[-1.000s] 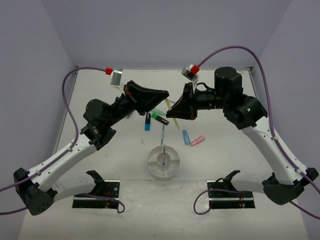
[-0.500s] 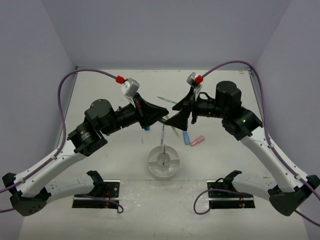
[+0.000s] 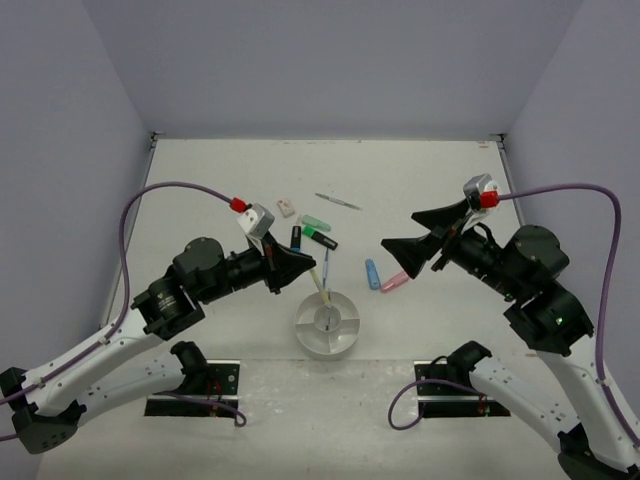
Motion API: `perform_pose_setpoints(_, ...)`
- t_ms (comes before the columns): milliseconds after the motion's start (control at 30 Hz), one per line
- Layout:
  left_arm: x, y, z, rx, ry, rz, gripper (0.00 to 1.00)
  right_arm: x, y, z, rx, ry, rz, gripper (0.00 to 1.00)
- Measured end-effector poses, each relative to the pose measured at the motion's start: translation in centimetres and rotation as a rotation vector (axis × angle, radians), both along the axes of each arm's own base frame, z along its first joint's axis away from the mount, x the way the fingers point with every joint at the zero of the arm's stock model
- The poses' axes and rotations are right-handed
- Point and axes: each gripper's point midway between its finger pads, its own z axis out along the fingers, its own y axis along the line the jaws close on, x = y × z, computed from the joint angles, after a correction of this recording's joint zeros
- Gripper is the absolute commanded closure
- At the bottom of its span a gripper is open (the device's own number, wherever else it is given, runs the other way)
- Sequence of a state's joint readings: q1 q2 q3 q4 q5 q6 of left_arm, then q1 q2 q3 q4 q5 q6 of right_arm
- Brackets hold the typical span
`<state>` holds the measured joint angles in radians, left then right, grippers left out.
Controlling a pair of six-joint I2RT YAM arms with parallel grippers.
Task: Sort the stationery into containers
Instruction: Place the pen in the storage box.
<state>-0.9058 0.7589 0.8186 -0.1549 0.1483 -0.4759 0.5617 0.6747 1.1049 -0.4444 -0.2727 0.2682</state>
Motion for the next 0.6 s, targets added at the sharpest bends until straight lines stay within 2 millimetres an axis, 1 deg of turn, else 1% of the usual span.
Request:
perform_pose_setpoints(133, 0.2, -0.1, -2.3, 0.035, 0.026, 0.003, 1.0, 1.1, -0.4, -1.3, -0.017, 0.057, -0.06, 0.01)
perform_pose_setpoints(300, 0.7, -0.2, -4.0, 0.068, 0.032, 0.02, 1.0, 1.7, -0.4, -2.6, -0.039, 0.108, -0.083, 0.01)
perform_pose_setpoints(467, 1.0, -0.7, -5.1, 0.084, 0.034, 0.013, 1.0, 1.8, -0.7, -3.1, -0.05, 0.124, -0.102, 0.01)
perform_pose_setpoints(600, 0.7, -0.9, -7.3, 0.104, 0.058, -0.009, 1.0, 1.9, -0.7, -3.2, -0.053, 0.126, -0.107, 0.01)
